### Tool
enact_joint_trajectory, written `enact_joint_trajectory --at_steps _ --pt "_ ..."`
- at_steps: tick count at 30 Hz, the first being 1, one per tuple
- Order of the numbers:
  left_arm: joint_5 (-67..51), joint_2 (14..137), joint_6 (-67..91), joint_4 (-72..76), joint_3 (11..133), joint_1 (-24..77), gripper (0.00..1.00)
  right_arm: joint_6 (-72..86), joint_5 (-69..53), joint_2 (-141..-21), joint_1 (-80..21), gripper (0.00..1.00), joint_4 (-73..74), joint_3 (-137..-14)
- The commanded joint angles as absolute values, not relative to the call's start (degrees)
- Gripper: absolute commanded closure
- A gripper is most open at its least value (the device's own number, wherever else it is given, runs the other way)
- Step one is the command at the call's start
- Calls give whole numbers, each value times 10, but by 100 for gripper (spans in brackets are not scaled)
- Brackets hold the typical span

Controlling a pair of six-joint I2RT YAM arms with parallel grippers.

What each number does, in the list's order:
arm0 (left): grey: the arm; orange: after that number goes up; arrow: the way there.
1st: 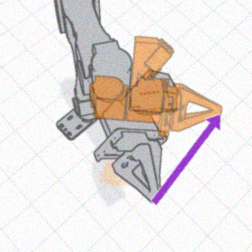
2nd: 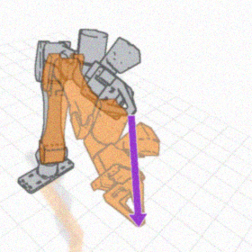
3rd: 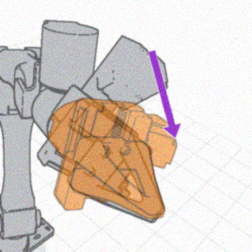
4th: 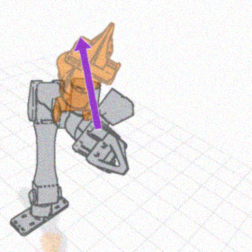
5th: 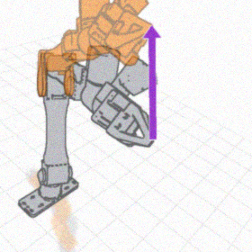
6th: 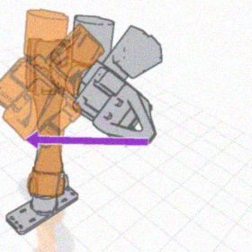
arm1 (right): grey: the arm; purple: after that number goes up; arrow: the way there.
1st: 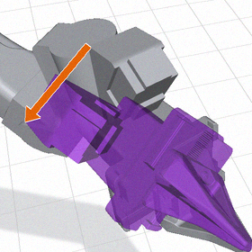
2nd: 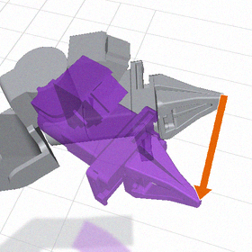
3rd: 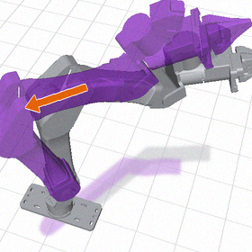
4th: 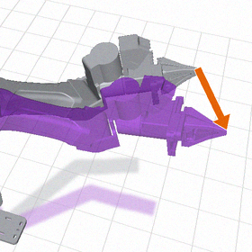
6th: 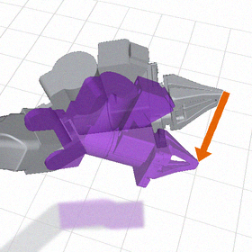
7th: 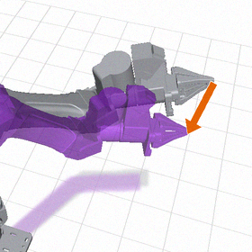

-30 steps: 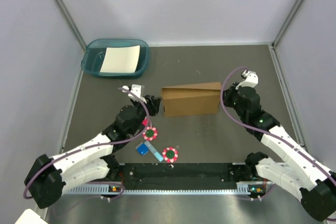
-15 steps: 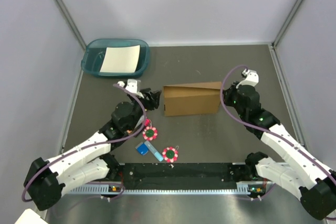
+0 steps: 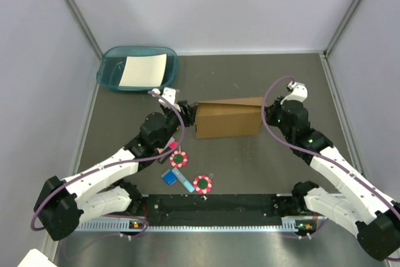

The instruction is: Fold the paper box

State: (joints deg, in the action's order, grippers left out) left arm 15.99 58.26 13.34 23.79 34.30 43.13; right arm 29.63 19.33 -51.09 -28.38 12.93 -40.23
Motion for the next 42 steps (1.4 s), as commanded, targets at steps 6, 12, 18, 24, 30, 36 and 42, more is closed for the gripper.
enact_joint_trajectory --at_steps 6,12,18,24,30,36,42 --pt "165 575 117 228 355 423 53 293 192 -531 -285 100 204 -401" --pt "164 593 123 231 376 423 62 290 196 -535 -284 100 204 -399" --pt "142 623 119 230 397 423 67 291 196 -532 -284 100 205 -399" --pt "139 627 124 232 383 422 80 291 192 -530 -285 100 204 -399" --pt "144 625 128 232 374 422 100 292 188 -527 -284 100 205 -402" --pt "104 630 162 265 348 422 100 297 178 -523 -285 100 206 -403" --pt "74 652 215 304 320 425 100 296 180 -522 -285 100 208 -402"
